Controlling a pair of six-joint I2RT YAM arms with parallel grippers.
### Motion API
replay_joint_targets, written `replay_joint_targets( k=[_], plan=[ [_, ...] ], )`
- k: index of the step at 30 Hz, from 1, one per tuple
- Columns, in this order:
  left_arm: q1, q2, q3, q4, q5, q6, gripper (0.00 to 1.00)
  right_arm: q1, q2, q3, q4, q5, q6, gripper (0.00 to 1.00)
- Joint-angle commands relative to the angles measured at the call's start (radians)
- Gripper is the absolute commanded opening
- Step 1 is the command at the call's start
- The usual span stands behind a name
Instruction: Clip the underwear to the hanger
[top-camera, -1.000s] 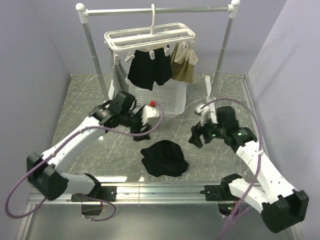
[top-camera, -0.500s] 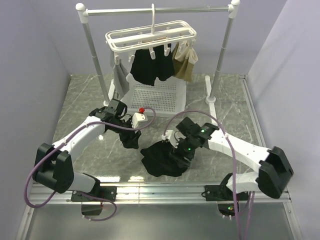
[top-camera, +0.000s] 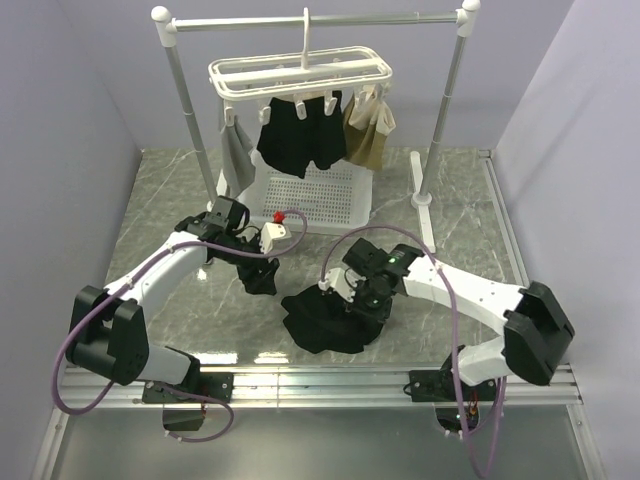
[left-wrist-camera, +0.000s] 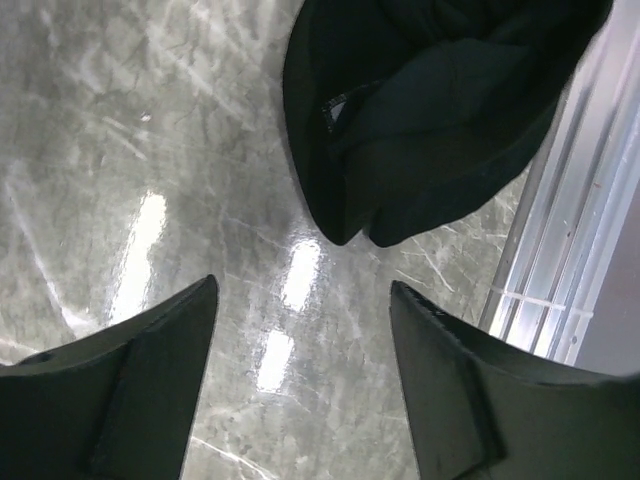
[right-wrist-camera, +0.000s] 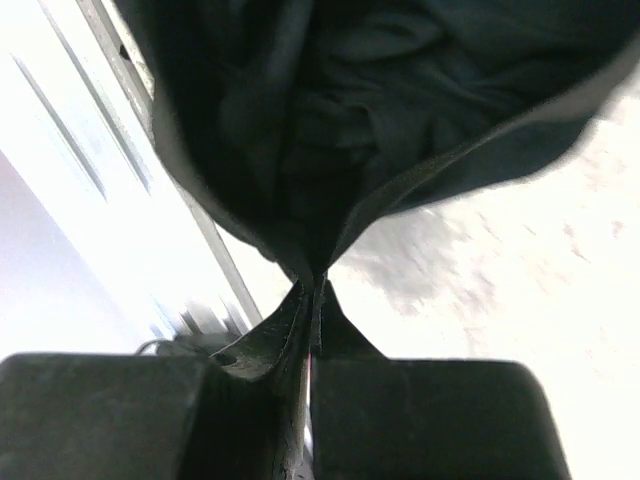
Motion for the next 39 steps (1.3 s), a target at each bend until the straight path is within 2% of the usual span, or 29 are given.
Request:
replay_joint_targets(
  k=[1,5,7,12,17,27,32,39],
  plan=[
    [0.002,0.008,0.0,-0.023,0.086,0.085,0.76,-0.01,-0.107,0.085,-0.032,0.041,-0.044,0.0],
    [0.002,0.016,-0.022,0.003,0.131,0.161,0.77,-0.055,-0.19,0.158,-0.062,0.064,-0.08,0.0],
    [0.002,0.019,-0.04,0.035,0.14,0.195,0.76,-0.117,-0.197,0.189,-0.071,0.072,-0.093,0.0],
    [-0.004,0.06,-0.033,0.097,0.163,0.247,0.74,-0.182,-0.259,0.192,-0.07,0.11,-0.15,0.0],
    [-0.048,0.152,0.016,0.118,0.134,0.292,0.69,-0.191,-0.274,0.166,-0.058,0.139,-0.199,0.0],
    [-0.154,0.33,0.151,0.279,0.048,0.255,0.57,-0.191,-0.323,0.087,-0.048,0.169,-0.244,0.0],
    [-0.197,0.457,0.254,0.249,0.036,0.28,0.55,-0.193,-0.329,0.077,-0.05,0.173,-0.254,0.0],
    [-0.254,0.548,0.313,0.193,0.033,0.318,0.54,-0.191,-0.346,0.071,-0.05,0.199,-0.264,0.0]
  ],
)
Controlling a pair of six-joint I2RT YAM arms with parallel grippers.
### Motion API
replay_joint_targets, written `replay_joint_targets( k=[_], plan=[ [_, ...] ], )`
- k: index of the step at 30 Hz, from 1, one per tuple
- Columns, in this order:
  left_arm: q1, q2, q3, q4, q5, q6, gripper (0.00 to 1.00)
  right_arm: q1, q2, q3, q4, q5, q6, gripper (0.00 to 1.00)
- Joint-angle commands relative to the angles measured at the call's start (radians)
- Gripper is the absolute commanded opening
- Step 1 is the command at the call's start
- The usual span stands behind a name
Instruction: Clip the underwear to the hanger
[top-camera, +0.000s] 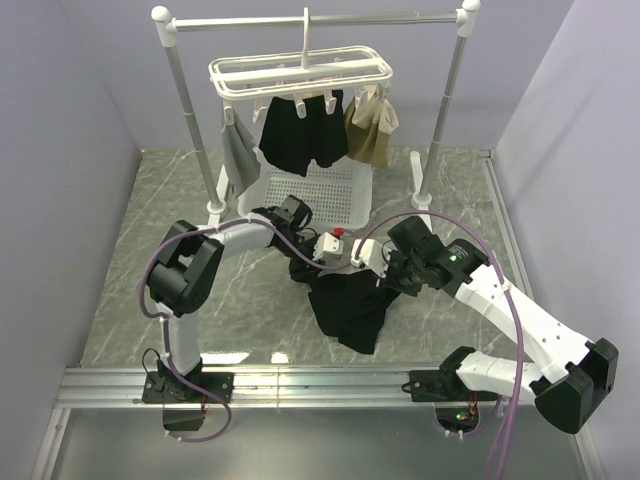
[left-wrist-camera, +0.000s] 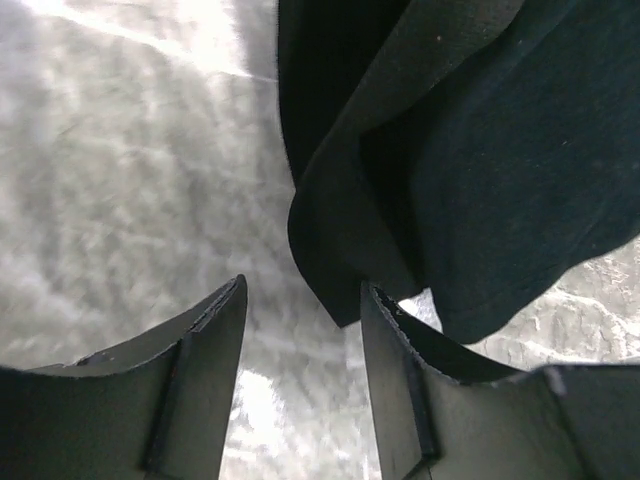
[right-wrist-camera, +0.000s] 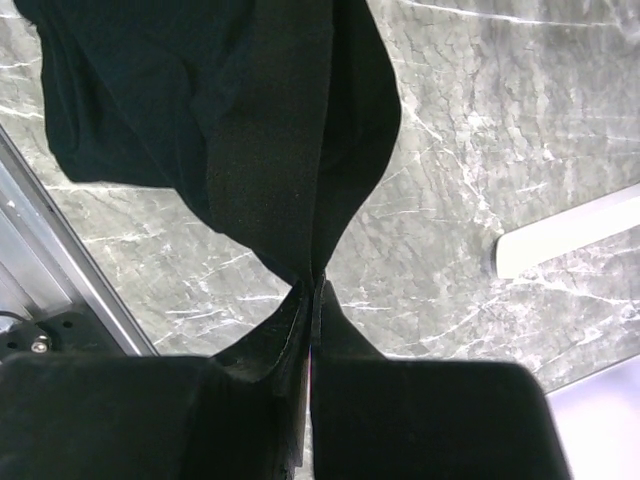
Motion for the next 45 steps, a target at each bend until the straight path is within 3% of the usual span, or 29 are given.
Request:
replay_joint_targets(
  k=[1,2,3,6,11,14,19,21,23,32,45],
  plan=[
    [-0.035,0.021,0.051,-0.05,0.018,0.065,0.53,-0.003,-0.034,-0.002,0.015,0.028,-0.021,0.0],
    [-0.041,0.029,0.057,-0.082,0.026,0.073,0.5,-0.005,-0.035,-0.004,0.016,0.031,-0.02,0.0],
    [-0.055,0.03,0.059,-0.099,0.024,0.082,0.39,-0.005,-0.038,-0.005,0.018,0.034,-0.02,0.0],
    [-0.064,0.014,0.067,-0.158,0.021,0.092,0.2,-0.009,-0.053,-0.009,0.016,0.046,-0.024,0.0],
    [0.017,-0.13,0.057,-0.228,0.061,0.03,0.04,-0.029,-0.098,-0.021,0.021,0.082,-0.039,0.0],
    [0.067,-0.235,0.059,-0.245,0.058,0.004,0.0,-0.032,-0.116,-0.021,0.032,0.092,-0.046,0.0],
    [0.114,-0.329,0.051,-0.323,0.018,0.047,0.0,-0.035,-0.103,0.014,0.035,0.094,-0.044,0.0],
    [0.112,-0.332,0.028,-0.304,0.007,0.024,0.11,-0.034,-0.096,0.027,0.029,0.091,-0.043,0.0],
    [0.098,-0.321,-0.004,-0.25,0.004,-0.002,0.34,-0.034,-0.089,0.028,0.027,0.083,-0.043,0.0],
    [-0.043,-0.117,0.054,-0.08,-0.003,-0.177,0.51,-0.034,-0.08,0.013,0.032,0.085,-0.046,0.0],
    [-0.144,0.043,0.067,0.018,-0.043,-0.231,0.51,-0.034,-0.087,0.004,0.03,0.077,-0.046,0.0]
  ],
)
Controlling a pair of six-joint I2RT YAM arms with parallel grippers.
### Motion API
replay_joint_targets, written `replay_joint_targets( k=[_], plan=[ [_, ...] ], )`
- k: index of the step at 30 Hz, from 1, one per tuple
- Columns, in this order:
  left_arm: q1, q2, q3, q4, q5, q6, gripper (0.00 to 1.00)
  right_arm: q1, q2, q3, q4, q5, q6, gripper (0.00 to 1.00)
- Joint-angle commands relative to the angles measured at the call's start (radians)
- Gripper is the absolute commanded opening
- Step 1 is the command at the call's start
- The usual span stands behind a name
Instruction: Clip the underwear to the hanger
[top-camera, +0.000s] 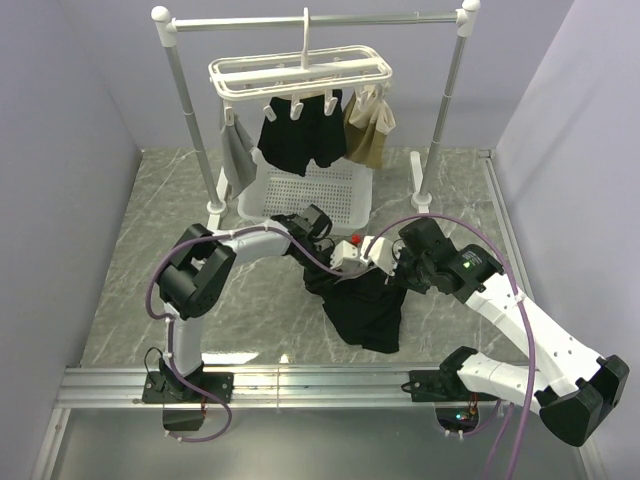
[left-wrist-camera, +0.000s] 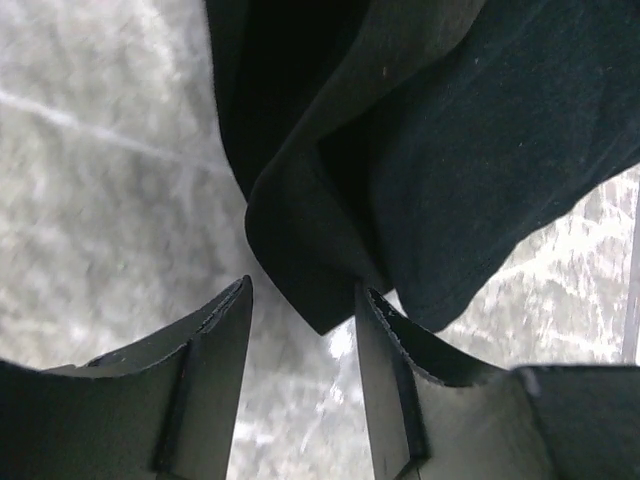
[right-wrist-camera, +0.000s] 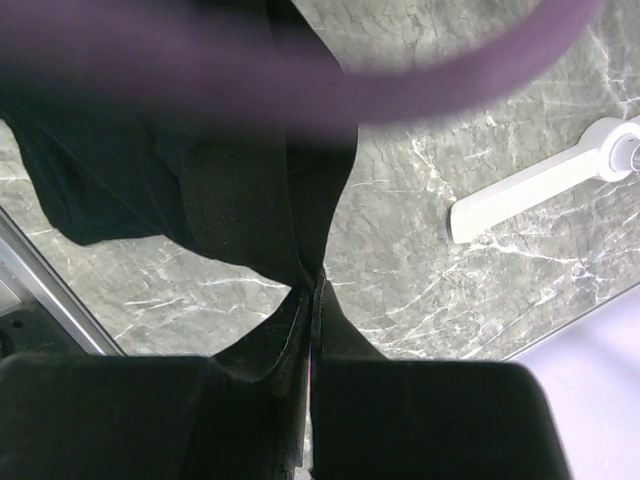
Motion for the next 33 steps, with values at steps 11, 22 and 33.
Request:
replay_joint_targets(
  k=[11,22,33],
  plan=[
    [-0.047,-0.05,-0.006,-0.011,0.007,0.011,0.01,-0.003,-0.04,0.001,0.025,0.015,-0.021,0.0],
    [0.085,-0.357,0.033,-0.242,-0.036,0.089,0.0,-0.005,-0.064,0.018,0.043,0.075,-0.024,0.0],
    [0.114,-0.591,0.178,-0.379,-0.247,0.048,0.0,-0.006,-0.041,0.193,0.215,0.153,0.024,0.0]
  ],
)
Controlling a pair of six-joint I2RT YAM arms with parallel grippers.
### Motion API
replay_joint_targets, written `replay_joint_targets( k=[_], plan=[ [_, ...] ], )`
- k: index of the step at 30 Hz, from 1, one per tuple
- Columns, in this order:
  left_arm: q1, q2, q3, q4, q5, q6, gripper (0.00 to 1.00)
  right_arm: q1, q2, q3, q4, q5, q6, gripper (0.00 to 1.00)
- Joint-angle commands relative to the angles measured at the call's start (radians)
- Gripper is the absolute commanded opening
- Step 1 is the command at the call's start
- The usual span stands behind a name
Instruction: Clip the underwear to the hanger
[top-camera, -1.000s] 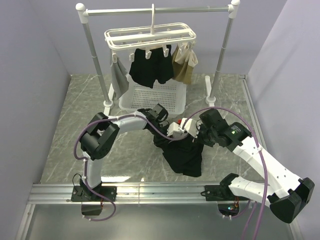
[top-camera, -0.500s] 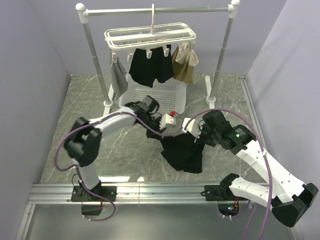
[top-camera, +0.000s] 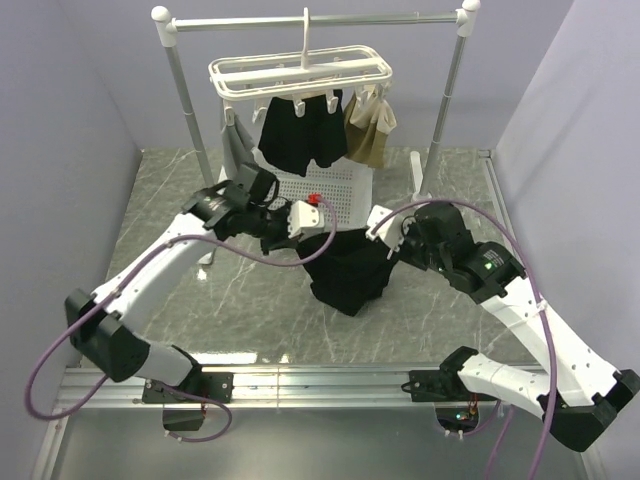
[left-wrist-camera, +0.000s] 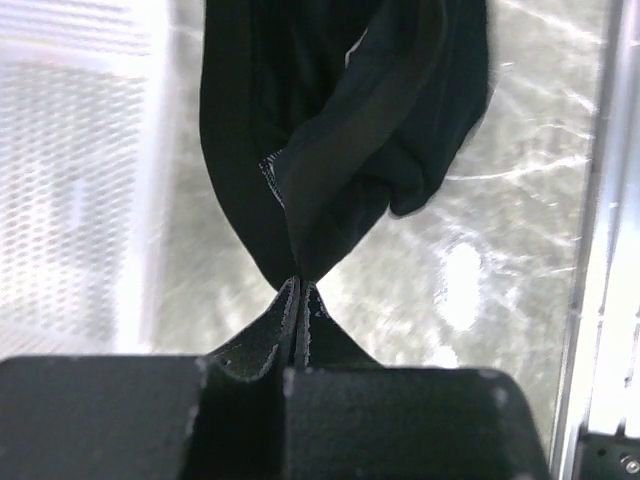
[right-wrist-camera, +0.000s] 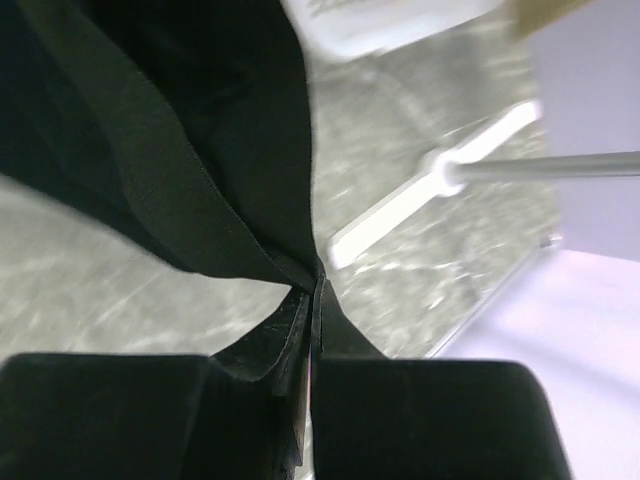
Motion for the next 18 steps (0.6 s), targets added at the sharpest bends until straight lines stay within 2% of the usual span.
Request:
replay_joint_targets(
  k=[1,6,10,13,18],
  plan=[
    [0.012,-0.098,0.079,-0.057,-0.121,-0.02,0.0,-0.006,-0.007,0.079,0.13,0.065,0.018,0.0],
    [0.017,-0.204,0.084,-0.08,-0.187,-0.034,0.0,-0.01,0.001,0.116,0.094,0.051,0.012,0.0],
    [0.015,-0.25,0.061,-0.108,-0.183,-0.052,0.0,-0.006,-0.007,0.099,0.032,-0.007,0.012,0.0],
    [0.006,-0.276,0.027,-0.131,-0.117,-0.061,0.0,0.004,-0.013,0.064,0.023,-0.064,0.019,0.0],
    [-0.06,-0.282,-0.12,-0.149,0.012,-0.063,0.0,0.02,0.011,-0.031,0.107,-0.132,0.007,0.0]
  ],
)
